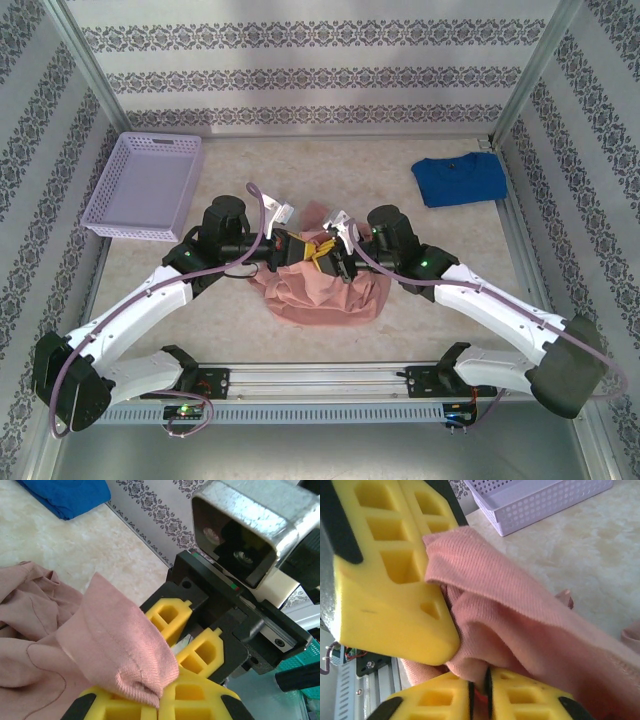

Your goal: Fold the inside-out t-shirt

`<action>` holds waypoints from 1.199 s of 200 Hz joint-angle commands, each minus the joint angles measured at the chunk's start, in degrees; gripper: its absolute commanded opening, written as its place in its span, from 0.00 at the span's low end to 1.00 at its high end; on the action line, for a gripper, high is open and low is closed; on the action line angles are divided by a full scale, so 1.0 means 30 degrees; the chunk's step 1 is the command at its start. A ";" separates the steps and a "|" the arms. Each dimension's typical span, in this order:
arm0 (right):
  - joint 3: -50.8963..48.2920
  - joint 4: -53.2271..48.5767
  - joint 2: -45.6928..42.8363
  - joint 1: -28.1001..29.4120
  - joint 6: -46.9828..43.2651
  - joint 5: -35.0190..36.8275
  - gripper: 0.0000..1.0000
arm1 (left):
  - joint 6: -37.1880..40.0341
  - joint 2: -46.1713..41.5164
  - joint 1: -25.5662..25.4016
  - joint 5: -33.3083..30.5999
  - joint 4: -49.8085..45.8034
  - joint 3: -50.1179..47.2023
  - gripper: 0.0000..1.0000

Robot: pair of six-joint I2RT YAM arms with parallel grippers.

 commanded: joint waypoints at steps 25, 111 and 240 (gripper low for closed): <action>0.0275 0.0063 -0.0153 -0.0069 -0.0570 -0.0840 0.00 | 0.0479 -0.0489 0.0277 -0.0401 -0.0069 0.0194 0.00; 0.1145 0.1359 -0.0796 -0.0285 0.2984 -0.3849 0.00 | 0.1954 0.0505 0.0317 -0.6126 -0.2545 0.0997 0.14; 0.1821 0.1803 0.1125 0.0118 0.4777 -0.0213 0.00 | -0.0019 -0.1113 0.0349 -0.5042 -0.1909 -0.0377 0.01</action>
